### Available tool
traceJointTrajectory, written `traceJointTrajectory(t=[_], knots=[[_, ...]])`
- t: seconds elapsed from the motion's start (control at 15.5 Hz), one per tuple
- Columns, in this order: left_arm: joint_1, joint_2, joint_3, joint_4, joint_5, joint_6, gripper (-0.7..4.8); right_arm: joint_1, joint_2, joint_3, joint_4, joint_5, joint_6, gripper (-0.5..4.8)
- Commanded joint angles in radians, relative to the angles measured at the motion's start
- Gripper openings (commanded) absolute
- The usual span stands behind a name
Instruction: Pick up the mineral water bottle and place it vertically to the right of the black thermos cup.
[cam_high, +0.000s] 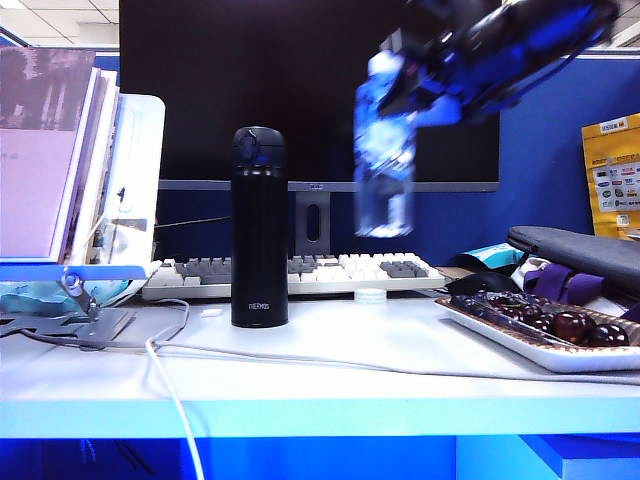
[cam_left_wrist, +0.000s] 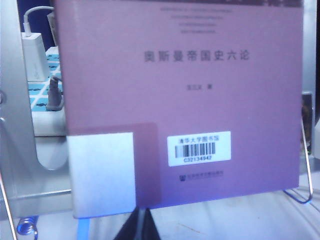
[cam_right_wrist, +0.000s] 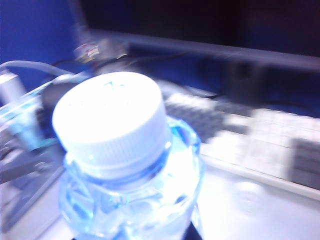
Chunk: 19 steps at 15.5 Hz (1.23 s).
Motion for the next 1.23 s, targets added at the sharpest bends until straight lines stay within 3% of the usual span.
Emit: traceJointTrajectory(t=[0.06, 0.58, 1.23], knots=[[0.0, -0.003, 0.0, -0.009, 0.007, 0.004, -0.04, 0.011, 0.049, 0.012, 0.199, 0.006, 0.002, 1.35], [0.0, -0.003, 0.0, -0.009, 0.005, 0.004, -0.04, 0.017, 0.244, 0.055, 0.334, 0.023, 0.002, 1.35], [0.0, -0.003, 0.0, -0.009, 0.006, 0.004, -0.04, 0.032, 0.283, 0.166, 0.171, -0.063, -0.078, 1.35]])
